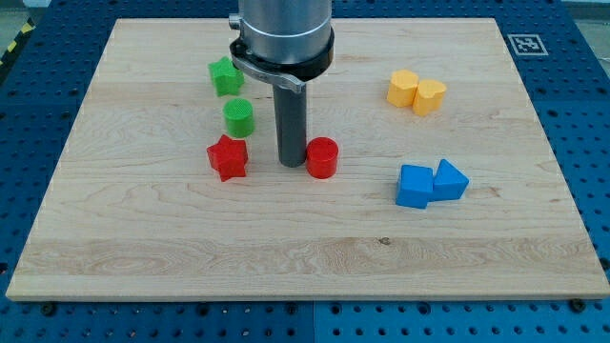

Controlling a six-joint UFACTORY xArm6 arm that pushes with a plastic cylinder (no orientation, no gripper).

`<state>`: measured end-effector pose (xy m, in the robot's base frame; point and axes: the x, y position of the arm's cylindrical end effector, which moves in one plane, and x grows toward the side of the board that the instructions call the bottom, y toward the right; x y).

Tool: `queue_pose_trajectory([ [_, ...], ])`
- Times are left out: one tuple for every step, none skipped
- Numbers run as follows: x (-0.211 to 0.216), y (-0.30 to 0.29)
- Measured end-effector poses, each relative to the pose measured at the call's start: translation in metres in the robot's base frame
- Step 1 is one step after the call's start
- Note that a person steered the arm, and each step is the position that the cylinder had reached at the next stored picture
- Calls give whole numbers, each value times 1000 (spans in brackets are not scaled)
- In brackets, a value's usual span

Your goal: Move your arm closer to the blue cube

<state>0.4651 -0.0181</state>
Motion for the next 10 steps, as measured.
queue_pose_trajectory([
  [-6,-3],
  [-39,-5],
  [-46,35],
  [-36,110],
  [-22,189],
  [26,251],
  [94,259],
  [125,254],
  [126,254],
  [133,248],
])
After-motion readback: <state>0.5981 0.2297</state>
